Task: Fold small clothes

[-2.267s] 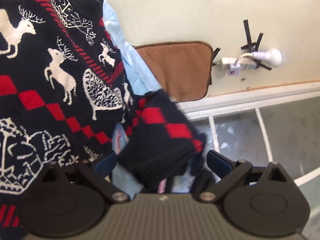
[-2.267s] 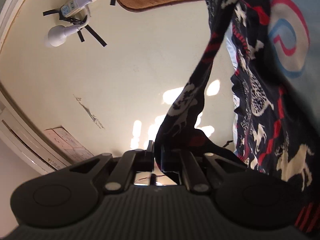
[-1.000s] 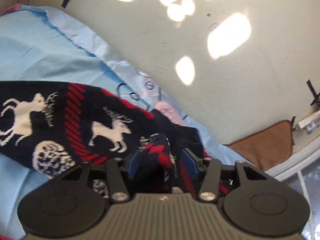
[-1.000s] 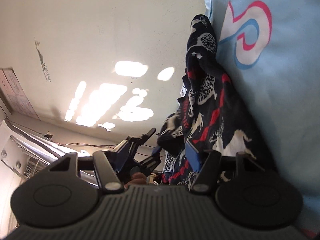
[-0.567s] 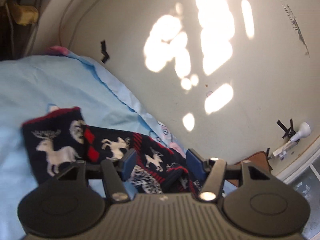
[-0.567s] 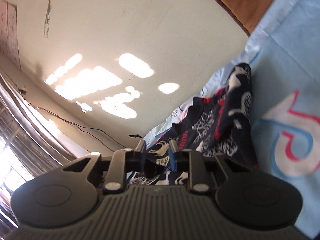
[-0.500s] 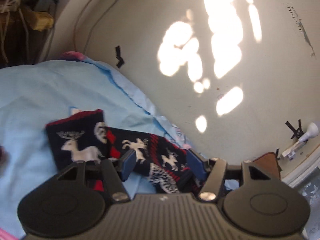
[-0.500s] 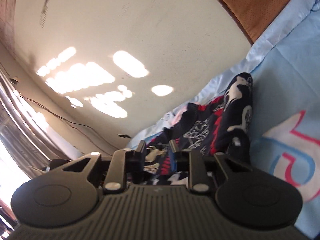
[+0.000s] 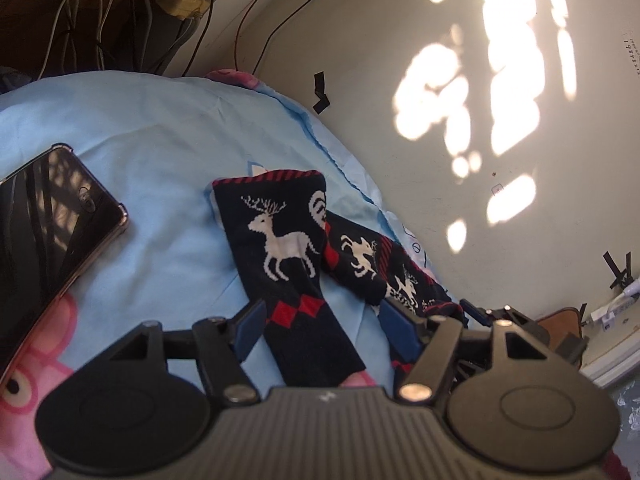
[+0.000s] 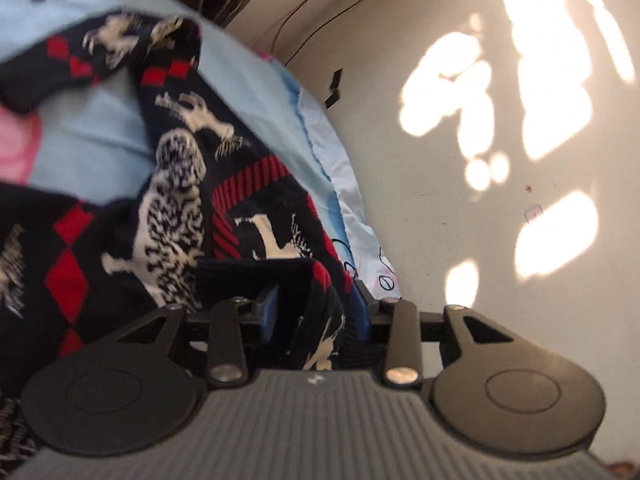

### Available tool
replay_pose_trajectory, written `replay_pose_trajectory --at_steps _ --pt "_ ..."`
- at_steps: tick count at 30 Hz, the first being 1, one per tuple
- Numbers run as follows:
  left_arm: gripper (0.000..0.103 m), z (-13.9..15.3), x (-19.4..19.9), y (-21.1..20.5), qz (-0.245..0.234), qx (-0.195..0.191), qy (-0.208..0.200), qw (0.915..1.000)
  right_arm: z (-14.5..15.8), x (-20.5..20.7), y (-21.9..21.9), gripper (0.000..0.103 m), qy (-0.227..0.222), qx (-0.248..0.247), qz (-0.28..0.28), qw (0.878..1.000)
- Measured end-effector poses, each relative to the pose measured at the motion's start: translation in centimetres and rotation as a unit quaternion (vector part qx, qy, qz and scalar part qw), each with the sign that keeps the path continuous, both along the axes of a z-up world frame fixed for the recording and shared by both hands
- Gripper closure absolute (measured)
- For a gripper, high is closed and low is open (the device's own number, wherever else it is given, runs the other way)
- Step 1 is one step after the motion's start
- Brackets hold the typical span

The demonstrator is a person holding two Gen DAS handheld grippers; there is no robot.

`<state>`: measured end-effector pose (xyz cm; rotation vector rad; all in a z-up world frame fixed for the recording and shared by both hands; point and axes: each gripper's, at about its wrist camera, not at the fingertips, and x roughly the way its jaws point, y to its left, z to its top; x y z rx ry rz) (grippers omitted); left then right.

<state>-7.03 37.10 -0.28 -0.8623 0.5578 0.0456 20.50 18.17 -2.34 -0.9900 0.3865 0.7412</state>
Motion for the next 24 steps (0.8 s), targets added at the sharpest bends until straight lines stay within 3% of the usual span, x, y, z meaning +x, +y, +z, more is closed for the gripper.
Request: replay_pose_trajectory --at_steps 1,2,3,5,7,8,11,12,14,15,19,21,22,24 --pt "0.038 -0.1 -0.2 0.2 0.001 -0.004 -0.002 1.0000 -0.4 0.9 0.5 0.090 0.001 -0.012 -0.003 1.000" --pt "0.038 -0.3 -0.4 0.5 0.001 -0.010 -0.006 0.9999 -0.1 1.9 0.4 0.093 0.016 0.007 -0.019 1.000" --pt "0.038 -0.5 -0.5 0.6 0.001 -0.016 -0.010 0.9998 1.1 3.1 0.1 0.094 0.044 0.058 -0.049 0.996" --pt "0.038 -0.8 -0.7 0.8 -0.001 -0.024 -0.020 0.9995 4.3 5.5 -1.1 0.094 0.100 0.196 -0.126 0.967" --pt "0.038 -1.0 -0.4 0.7 -0.005 -0.029 -0.023 0.9993 5.7 6.7 -1.8 0.093 0.109 0.277 -0.179 0.938" --pt "0.038 -1.1 -0.3 0.7 -0.007 -0.033 -0.025 0.9991 5.6 6.9 -1.5 0.090 0.115 0.283 -0.190 0.933" --pt "0.038 -1.2 -0.4 0.5 -0.012 -0.042 -0.037 0.9984 3.1 5.4 1.5 0.074 0.202 0.187 -0.137 0.952" --pt "0.038 -1.3 -0.6 0.5 -0.013 -0.044 -0.042 0.9981 2.6 4.1 2.1 0.069 0.210 0.172 -0.119 0.955" --pt "0.036 -1.4 -1.1 0.7 -0.010 -0.048 -0.049 0.9976 2.9 2.1 2.9 0.069 0.208 0.189 -0.104 0.954" --pt "0.034 -1.5 -1.3 0.9 -0.007 -0.050 -0.050 0.9975 3.6 1.4 3.2 0.068 0.217 0.211 -0.100 0.948" --pt "0.033 -1.5 -2.1 1.6 0.007 -0.059 -0.058 0.9966 6.3 -0.8 4.4 0.057 0.298 0.305 -0.051 0.903" --pt "0.033 -1.5 -2.4 1.8 0.009 -0.062 -0.062 0.9961 6.2 -1.3 5.4 0.053 0.382 0.323 -0.036 0.865" --pt "0.033 -1.4 -2.6 1.9 0.010 -0.062 -0.064 0.9960 5.6 -1.6 6.2 0.053 0.409 0.317 -0.043 0.855" --pt "0.032 -1.2 -2.9 1.9 0.012 -0.061 -0.067 0.9958 4.1 -2.3 7.4 0.053 0.428 0.299 -0.063 0.850"
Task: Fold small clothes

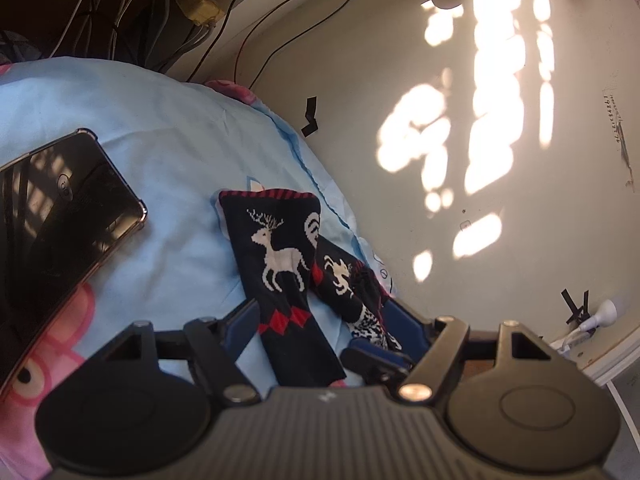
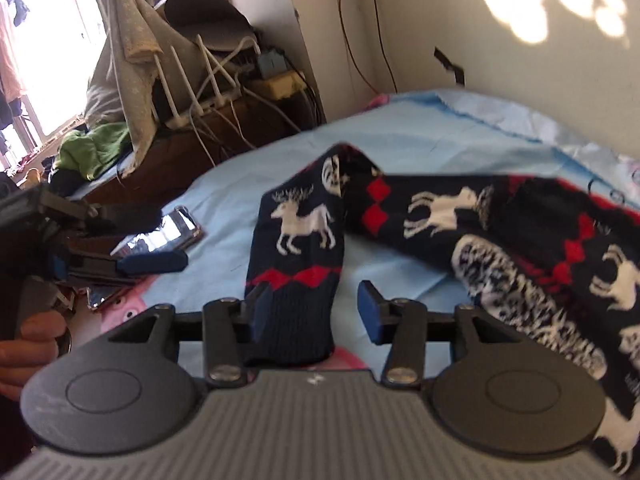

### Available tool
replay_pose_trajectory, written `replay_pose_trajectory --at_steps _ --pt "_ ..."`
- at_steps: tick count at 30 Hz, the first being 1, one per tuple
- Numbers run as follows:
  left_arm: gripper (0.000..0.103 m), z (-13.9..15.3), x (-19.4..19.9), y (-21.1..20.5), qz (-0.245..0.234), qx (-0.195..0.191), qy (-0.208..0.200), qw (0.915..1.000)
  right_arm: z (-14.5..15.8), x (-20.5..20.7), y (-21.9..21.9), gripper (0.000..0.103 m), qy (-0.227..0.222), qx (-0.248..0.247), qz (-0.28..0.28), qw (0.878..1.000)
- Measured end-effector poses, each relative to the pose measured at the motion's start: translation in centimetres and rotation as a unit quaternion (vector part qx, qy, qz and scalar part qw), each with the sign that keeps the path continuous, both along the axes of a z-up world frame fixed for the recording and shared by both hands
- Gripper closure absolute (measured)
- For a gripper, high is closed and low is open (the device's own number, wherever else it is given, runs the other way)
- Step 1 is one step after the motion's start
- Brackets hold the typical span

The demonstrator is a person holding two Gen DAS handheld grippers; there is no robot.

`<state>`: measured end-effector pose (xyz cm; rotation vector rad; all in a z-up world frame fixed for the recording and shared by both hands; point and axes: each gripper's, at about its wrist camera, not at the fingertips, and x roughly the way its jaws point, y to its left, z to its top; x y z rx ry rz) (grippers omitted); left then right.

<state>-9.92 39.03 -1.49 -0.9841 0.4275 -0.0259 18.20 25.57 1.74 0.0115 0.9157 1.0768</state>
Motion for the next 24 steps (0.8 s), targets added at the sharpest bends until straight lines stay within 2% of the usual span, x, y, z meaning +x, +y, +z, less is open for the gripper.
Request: replay_pose_trajectory --at_steps 2,3,4,6,9,12,16,20,24 --pt "0.032 0.1 -0.3 0.0 0.000 0.000 -0.002 1.0000 -1.6 -0.5 0.7 0.054 0.039 -0.012 -0.011 0.999" --pt "0.032 0.1 -0.3 0.0 0.001 0.000 -0.002 1.0000 -1.4 -1.2 0.3 0.081 0.030 0.008 -0.020 0.999" --pt "0.032 0.1 -0.5 0.0 0.002 0.000 -0.002 1.0000 -1.6 -1.3 0.8 0.096 0.052 0.008 0.002 0.999" --pt "0.032 0.2 -0.5 0.1 0.005 -0.001 -0.001 1.0000 -0.5 -1.9 0.4 0.096 0.063 0.035 0.006 0.997" --pt "0.032 0.4 -1.0 0.4 0.013 -0.001 -0.008 0.9999 3.2 -1.9 -1.5 0.096 0.042 0.089 0.012 0.995" --pt "0.032 0.6 -1.2 0.6 0.018 -0.001 -0.011 0.9998 9.1 -0.5 -5.7 0.096 -0.021 0.159 -0.022 0.987" --pt "0.032 0.4 -0.7 0.2 0.013 -0.008 -0.005 0.9999 16.3 1.9 -12.8 0.096 -0.100 0.232 -0.103 0.962" --pt "0.032 0.4 0.1 -0.9 -0.005 -0.006 -0.001 1.0000 19.9 3.2 -18.3 0.096 -0.164 0.249 -0.167 0.940" --pt "0.032 1.0 0.7 -1.7 -0.019 0.000 -0.003 0.9998 20.1 3.9 -21.9 0.096 -0.200 0.226 -0.213 0.930"
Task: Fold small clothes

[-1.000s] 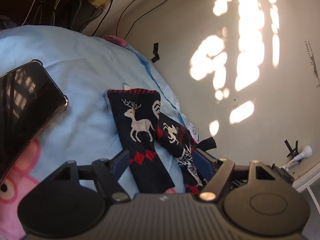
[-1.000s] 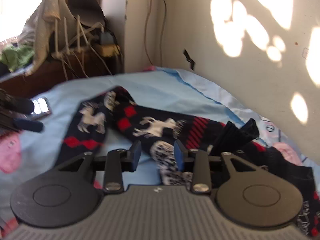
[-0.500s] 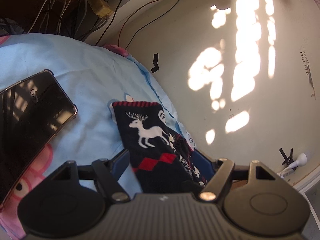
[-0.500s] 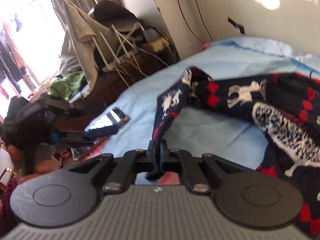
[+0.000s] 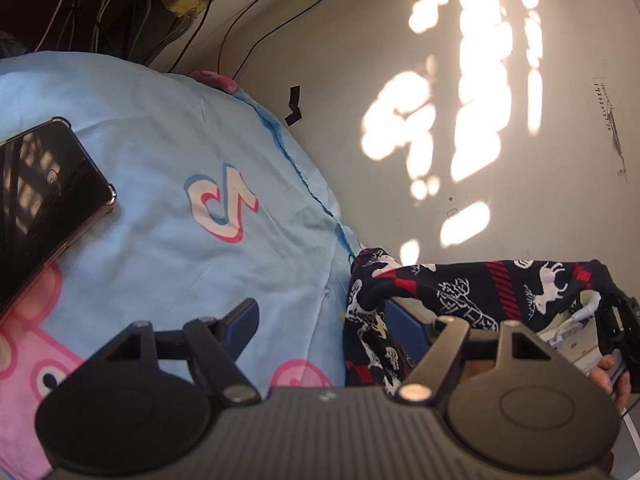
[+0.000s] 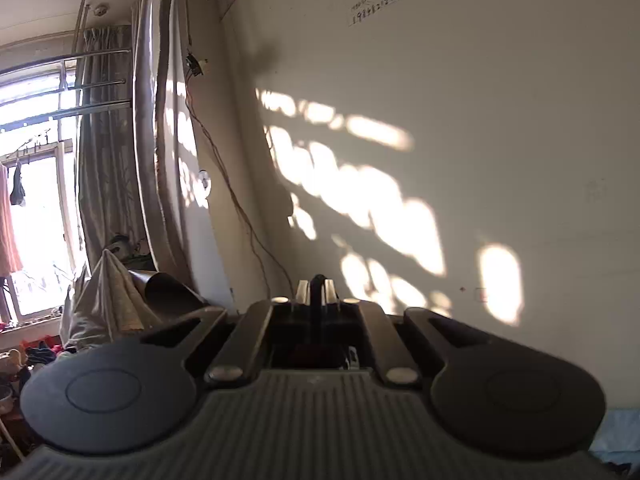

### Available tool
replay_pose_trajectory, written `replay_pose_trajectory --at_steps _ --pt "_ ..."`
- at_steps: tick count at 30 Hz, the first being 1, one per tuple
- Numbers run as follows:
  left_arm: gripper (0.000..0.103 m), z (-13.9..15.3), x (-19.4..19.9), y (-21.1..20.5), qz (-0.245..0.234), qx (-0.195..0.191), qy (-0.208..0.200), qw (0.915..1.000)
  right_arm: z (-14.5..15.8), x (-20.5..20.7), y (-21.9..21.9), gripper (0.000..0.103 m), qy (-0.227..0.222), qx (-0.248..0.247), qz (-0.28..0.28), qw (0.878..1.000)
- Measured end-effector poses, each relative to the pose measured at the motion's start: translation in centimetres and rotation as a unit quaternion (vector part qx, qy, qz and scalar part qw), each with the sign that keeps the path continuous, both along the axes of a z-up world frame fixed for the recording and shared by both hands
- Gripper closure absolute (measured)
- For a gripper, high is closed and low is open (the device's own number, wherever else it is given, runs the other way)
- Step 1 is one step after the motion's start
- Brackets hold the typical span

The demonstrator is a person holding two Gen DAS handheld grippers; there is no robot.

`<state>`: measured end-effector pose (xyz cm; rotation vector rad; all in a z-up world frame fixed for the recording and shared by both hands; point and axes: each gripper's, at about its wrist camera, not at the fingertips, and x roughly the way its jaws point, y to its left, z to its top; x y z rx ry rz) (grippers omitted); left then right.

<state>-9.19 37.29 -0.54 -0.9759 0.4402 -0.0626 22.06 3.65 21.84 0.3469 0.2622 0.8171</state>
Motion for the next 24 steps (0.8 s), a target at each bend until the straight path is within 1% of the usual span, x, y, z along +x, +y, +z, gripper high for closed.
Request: replay_pose_trajectory --at_steps 3,5,6,7,8,9,10,11,12,13,14,15,16,18,20,22,24 --pt "0.029 0.3 0.3 -0.5 -0.005 0.005 -0.001 1.0000 -1.2 0.2 -2.2 0.096 -0.021 -0.044 -0.076 0.996" --pt "0.029 0.5 0.6 -0.8 -0.010 0.007 0.000 0.9999 -2.4 1.2 -3.8 0.096 -0.028 -0.076 -0.132 0.988" --pt "0.029 0.6 0.9 -1.0 -0.014 0.007 0.001 0.9999 -2.8 1.5 -4.3 0.098 -0.041 -0.099 -0.167 0.980" --pt "0.029 0.6 1.1 -1.3 -0.018 0.007 0.001 0.9998 -3.3 1.7 -5.1 0.098 -0.060 -0.128 -0.211 0.967" --pt "0.029 0.7 1.4 -1.6 -0.023 0.009 0.001 0.9997 -3.7 2.0 -5.7 0.098 -0.070 -0.146 -0.243 0.957" --pt "0.029 0.8 1.5 -1.9 -0.026 0.011 0.000 0.9996 -4.1 2.4 -7.0 0.098 -0.065 -0.146 -0.260 0.952" --pt "0.029 0.9 1.8 -2.2 -0.031 0.013 0.000 0.9994 -4.4 2.8 -7.8 0.098 -0.044 -0.127 -0.256 0.957" --pt "0.029 1.0 2.1 -2.6 -0.037 0.017 -0.001 0.9992 -4.8 3.2 -8.4 0.097 -0.013 -0.102 -0.236 0.966" --pt "0.029 1.1 2.4 -2.9 -0.040 0.020 0.000 0.9990 -5.4 3.7 -8.6 0.093 0.016 -0.084 -0.207 0.975" --pt "0.029 1.2 2.9 -3.2 -0.045 0.024 0.003 0.9987 -6.1 4.2 -8.3 0.093 0.042 -0.080 -0.176 0.980" --pt "0.029 1.5 3.5 -3.5 -0.050 0.030 0.003 0.9983 -7.0 4.6 -7.8 0.093 0.062 -0.085 -0.154 0.982" --pt "0.029 1.9 4.1 -3.8 -0.056 0.039 -0.001 0.9977 -8.2 5.1 -7.0 0.086 0.083 -0.095 -0.137 0.983" --pt "0.029 2.4 4.9 -4.2 -0.063 0.054 -0.005 0.9966 -9.3 5.7 -6.3 0.076 0.105 -0.106 -0.122 0.981" --pt "0.024 3.4 6.7 -4.8 -0.076 0.087 -0.013 0.9932 -12.4 6.9 -4.8 0.067 0.149 -0.136 -0.098 0.975" --pt "0.020 4.4 8.8 -5.5 -0.096 0.116 -0.022 0.9883 -15.4 8.0 -3.5 0.062 0.191 -0.170 -0.069 0.964" --pt "0.019 5.1 11.1 -6.4 -0.121 0.140 -0.026 0.9824 -18.2 9.3 -2.5 0.056 0.222 -0.203 -0.052 0.952" --pt "0.019 5.5 13.3 -7.2 -0.138 0.157 -0.025 0.9776 -20.4 10.3 -1.2 0.055 0.251 -0.238 -0.038 0.938"
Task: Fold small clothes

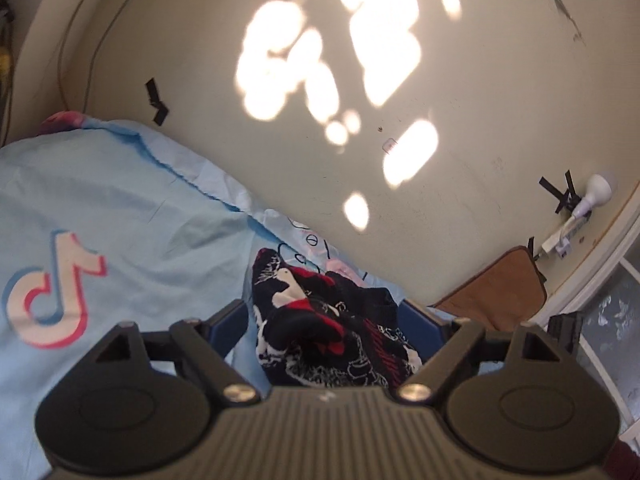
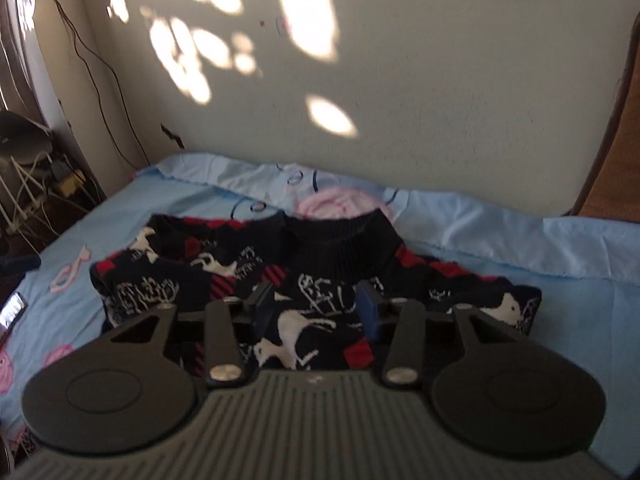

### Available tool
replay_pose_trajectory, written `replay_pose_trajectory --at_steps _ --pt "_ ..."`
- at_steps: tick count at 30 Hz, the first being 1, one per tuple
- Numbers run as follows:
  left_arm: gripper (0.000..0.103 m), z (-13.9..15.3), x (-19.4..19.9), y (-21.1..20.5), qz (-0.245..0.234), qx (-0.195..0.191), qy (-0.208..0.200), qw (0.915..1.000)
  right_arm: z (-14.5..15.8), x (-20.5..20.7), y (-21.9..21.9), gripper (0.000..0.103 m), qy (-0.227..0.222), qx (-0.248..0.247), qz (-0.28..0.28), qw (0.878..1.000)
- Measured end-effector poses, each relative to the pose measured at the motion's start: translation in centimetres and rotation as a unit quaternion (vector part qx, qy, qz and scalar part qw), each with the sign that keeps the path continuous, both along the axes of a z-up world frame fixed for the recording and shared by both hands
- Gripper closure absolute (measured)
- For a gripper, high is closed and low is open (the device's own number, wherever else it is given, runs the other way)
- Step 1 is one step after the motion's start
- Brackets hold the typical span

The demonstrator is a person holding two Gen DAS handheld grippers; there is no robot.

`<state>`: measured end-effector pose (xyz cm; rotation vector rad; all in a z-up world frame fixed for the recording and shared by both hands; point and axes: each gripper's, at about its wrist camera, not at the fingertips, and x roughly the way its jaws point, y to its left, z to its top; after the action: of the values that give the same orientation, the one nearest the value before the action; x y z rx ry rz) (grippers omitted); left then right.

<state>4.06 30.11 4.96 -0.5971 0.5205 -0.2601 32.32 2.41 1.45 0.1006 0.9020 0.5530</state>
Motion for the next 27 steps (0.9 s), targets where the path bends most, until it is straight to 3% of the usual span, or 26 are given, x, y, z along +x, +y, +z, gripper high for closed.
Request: replay_pose_trajectory --at_steps 3,5,6,7,8,12,14,15,16,17,19,20,22,24,27 --pt "0.019 -0.1 2.4 -1.0 -0.018 0.008 0.002 0.9998 -1.8 0.5 1.3 0.050 0.036 -0.027 0.036 0.998" --pt "0.020 -0.4 3.8 -1.8 -0.034 0.013 0.001 0.9993 -2.1 0.6 2.3 0.050 0.025 -0.064 0.055 0.996" --pt "0.021 -0.6 4.2 -2.2 -0.040 0.017 0.002 0.9990 -2.5 0.7 2.5 0.060 0.028 -0.075 0.058 0.995" --pt "0.022 -0.9 4.9 -2.7 -0.047 0.024 0.006 0.9986 -2.7 0.6 2.1 0.091 0.035 -0.074 0.061 0.995" --pt "0.025 -1.1 5.4 -3.1 -0.050 0.030 0.012 0.9982 -2.5 0.6 1.7 0.093 0.035 -0.068 0.062 0.995" --pt "0.034 -2.2 7.0 -3.9 -0.060 0.032 0.029 0.9973 1.0 0.3 1.8 0.093 -0.070 -0.087 0.045 0.993" --pt "0.037 -2.2 7.5 -4.3 -0.057 0.028 0.030 0.9975 3.6 -0.5 1.8 0.093 -0.177 -0.119 0.027 0.977" --pt "0.037 -2.1 7.4 -4.4 -0.056 0.025 0.027 0.9977 4.7 -1.4 2.1 0.093 -0.248 -0.147 0.013 0.957" --pt "0.037 -2.0 7.3 -4.4 -0.056 0.022 0.023 0.9979 5.7 -3.0 2.4 0.093 -0.341 -0.184 -0.002 0.922" --pt "0.037 -1.9 7.1 -4.6 -0.054 0.021 0.020 0.9981 6.0 -4.5 2.5 0.093 -0.409 -0.208 -0.006 0.888" --pt "0.037 -1.8 6.5 -4.6 -0.053 0.020 0.013 0.9983 5.0 -8.4 1.9 0.090 -0.532 -0.249 -0.002 0.809" --pt "0.037 -1.9 6.2 -4.5 -0.053 0.019 0.010 0.9984 4.1 -9.6 1.5 0.086 -0.545 -0.260 0.002 0.797" --pt "0.036 -2.0 5.9 -4.3 -0.051 0.015 0.012 0.9985 1.5 -11.6 0.0 0.052 -0.519 -0.287 0.029 0.805" --pt "0.035 -2.3 6.0 -4.3 -0.050 0.018 0.022 0.9983 -1.0 -12.9 -1.7 0.047 -0.460 -0.309 0.046 0.831" --pt "0.034 -2.9 6.9 -4.7 -0.043 0.038 0.051 0.9970 -2.0 -13.2 -4.8 0.047 -0.374 -0.284 0.000 0.883"
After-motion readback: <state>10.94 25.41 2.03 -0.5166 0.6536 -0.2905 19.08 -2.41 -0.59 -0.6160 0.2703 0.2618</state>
